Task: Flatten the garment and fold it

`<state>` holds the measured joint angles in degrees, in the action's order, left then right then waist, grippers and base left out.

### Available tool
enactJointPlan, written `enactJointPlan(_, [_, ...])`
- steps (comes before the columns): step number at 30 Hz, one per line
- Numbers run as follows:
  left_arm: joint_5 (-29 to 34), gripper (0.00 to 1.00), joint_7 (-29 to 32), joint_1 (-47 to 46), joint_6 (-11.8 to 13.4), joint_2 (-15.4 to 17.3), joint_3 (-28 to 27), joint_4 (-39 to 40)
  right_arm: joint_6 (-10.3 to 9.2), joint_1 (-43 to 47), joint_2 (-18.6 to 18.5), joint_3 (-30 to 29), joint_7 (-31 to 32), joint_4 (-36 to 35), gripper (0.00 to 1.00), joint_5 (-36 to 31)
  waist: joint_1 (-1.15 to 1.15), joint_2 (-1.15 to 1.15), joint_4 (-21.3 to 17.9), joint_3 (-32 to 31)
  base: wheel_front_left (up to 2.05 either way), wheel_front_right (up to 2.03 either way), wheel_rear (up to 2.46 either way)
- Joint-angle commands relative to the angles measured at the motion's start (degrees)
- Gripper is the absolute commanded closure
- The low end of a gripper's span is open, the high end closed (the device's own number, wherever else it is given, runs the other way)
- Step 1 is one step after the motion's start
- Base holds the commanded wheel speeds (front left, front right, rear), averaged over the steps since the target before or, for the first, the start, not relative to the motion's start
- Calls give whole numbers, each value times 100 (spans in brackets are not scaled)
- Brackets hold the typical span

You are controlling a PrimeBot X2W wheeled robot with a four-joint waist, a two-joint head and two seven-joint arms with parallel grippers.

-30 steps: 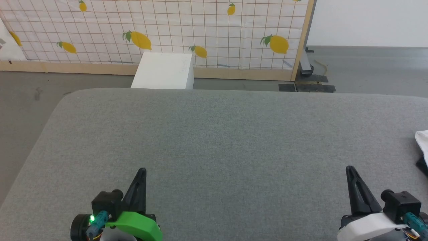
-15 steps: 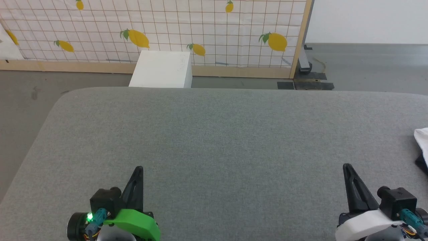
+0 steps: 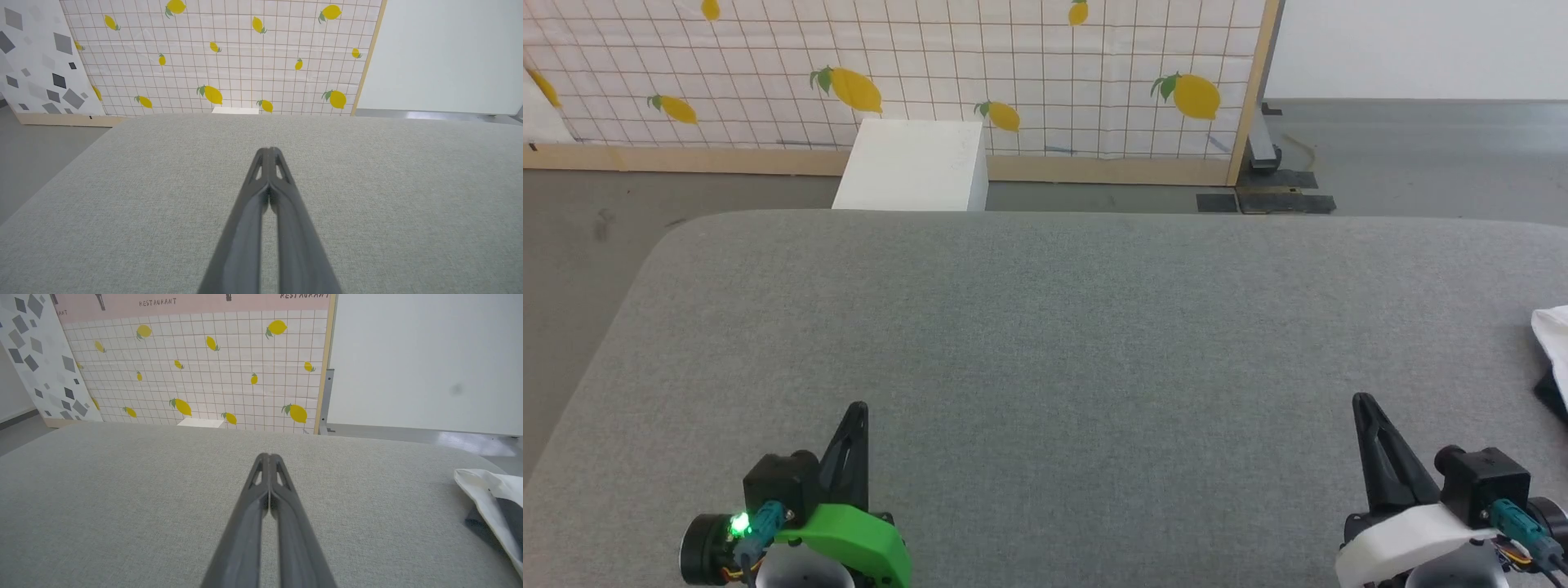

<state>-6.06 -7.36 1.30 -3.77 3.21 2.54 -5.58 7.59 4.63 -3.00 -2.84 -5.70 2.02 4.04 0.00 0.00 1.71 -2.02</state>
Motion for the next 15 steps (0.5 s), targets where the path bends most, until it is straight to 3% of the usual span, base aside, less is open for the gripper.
enactJointPlan(1, [45,100,26,-61,51,-16,-27,42,-5,-120,6,23,33,-39,100,-39,0,0,-5,5,0,0,0])
enactJointPlan(15, [183,100,200,-78,131,-21,-83,169,-6,-205,8,87,165,-79,100,-128,0,0,-45,54,0,0,0])
